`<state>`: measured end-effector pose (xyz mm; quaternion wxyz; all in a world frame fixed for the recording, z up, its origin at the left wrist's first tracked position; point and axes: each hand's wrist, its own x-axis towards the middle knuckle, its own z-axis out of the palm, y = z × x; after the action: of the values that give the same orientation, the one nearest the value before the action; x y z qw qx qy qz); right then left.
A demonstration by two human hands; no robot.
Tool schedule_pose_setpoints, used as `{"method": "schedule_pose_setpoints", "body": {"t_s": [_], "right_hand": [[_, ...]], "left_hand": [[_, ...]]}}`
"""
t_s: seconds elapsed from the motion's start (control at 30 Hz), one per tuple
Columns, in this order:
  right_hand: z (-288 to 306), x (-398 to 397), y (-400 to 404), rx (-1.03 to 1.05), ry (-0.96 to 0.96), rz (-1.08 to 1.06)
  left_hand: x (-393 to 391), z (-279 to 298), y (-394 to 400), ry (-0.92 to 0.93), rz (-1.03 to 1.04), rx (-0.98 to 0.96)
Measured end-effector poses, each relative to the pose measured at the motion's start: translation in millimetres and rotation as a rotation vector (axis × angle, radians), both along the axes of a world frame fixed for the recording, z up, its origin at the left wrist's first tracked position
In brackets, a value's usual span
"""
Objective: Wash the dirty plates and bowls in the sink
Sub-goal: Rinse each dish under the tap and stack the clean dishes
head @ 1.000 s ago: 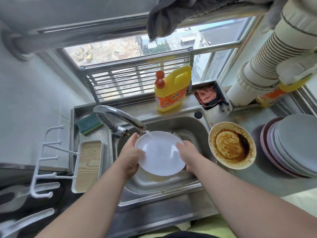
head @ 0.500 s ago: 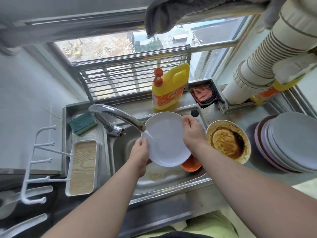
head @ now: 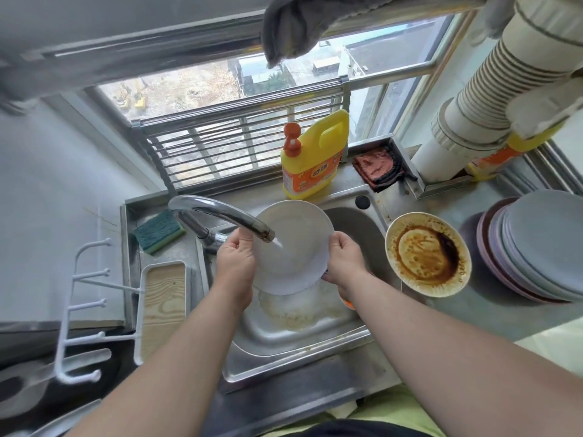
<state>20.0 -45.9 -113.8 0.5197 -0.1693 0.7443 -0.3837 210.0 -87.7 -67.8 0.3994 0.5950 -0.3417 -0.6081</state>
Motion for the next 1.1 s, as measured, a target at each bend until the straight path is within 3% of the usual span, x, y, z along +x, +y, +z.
{"method": "schedule_pose_setpoints", "body": {"t_s": [0.13,0.3,0.6,0.8,1.1], "right_hand": [[7.8,18.1,-7.7,0.108,-0.136,-0.004],[3.4,23.7,-4.3,0.282,-0.184,0.189],[-8.2,6.4,8.9,0.324,-0.048,0.272],[15.0,-21.4,7.0,0.271,0.078,0.273],[26.1,-48.2,14.8,0.405,-0.086,0.073]], "left_hand": [[18.4,1.7,0.4,-0.025,-0.037,0.000],[34.3,-1.9,5.5,-0.004,-0.010,0.197],[37.6,-21.1,19.3,-0.035,0.115,0.556],[16.4,-22.2,29.5,-0.055,0.022,0.695],[1.2,-36.8,39.4,-0.048,-0.091,0.914]]}}
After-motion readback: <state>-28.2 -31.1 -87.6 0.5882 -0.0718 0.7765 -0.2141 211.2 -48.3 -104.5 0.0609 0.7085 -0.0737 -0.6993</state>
